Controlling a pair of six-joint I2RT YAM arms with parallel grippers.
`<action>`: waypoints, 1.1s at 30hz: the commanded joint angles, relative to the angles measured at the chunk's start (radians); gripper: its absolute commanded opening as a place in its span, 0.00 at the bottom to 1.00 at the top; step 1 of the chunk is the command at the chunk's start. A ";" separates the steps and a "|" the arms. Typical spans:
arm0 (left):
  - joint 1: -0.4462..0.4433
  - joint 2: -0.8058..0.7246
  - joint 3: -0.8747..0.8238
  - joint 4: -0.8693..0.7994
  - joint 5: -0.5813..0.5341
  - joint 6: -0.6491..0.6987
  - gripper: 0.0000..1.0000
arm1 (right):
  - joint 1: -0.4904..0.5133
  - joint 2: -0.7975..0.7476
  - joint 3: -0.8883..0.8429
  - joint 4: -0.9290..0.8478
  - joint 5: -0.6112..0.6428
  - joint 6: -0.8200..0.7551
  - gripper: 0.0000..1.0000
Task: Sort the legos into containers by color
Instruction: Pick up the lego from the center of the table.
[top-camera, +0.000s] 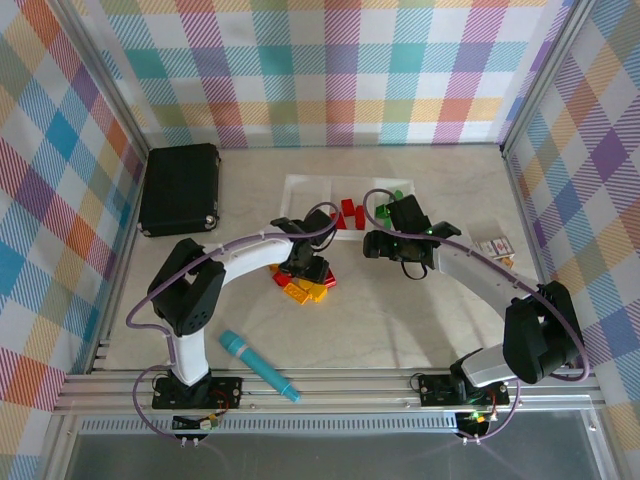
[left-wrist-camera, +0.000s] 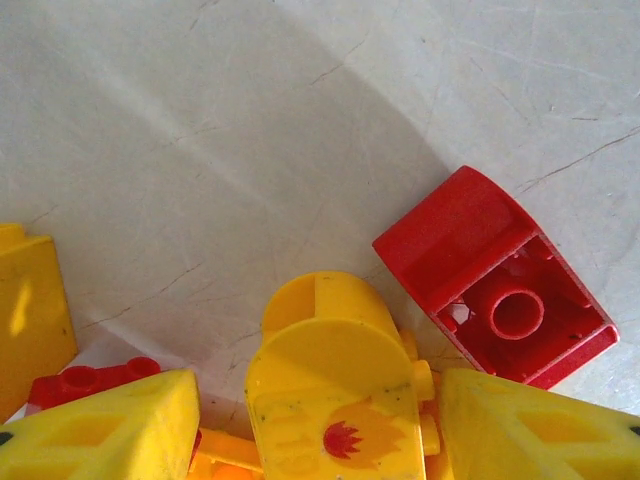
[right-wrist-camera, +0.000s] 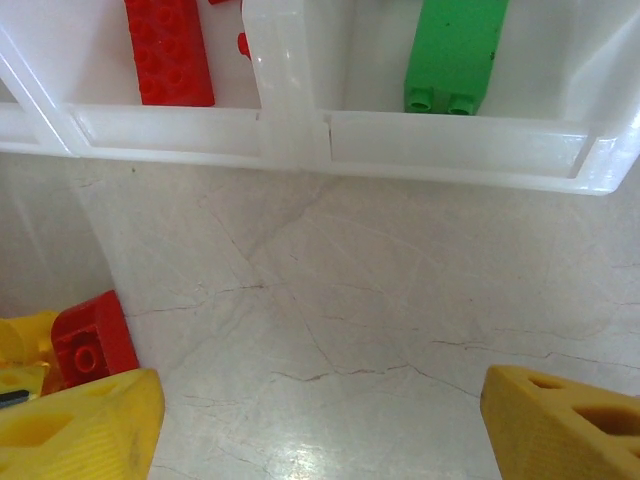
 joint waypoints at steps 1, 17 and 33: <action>0.008 0.032 0.028 -0.026 0.021 0.019 0.63 | -0.007 -0.012 -0.005 0.015 0.003 0.017 0.83; 0.059 0.070 0.044 -0.029 0.073 0.002 0.52 | -0.007 0.002 0.009 0.011 0.001 0.017 0.83; 0.059 0.078 0.042 -0.005 0.087 -0.072 0.31 | -0.007 -0.010 -0.007 0.008 0.014 0.022 0.83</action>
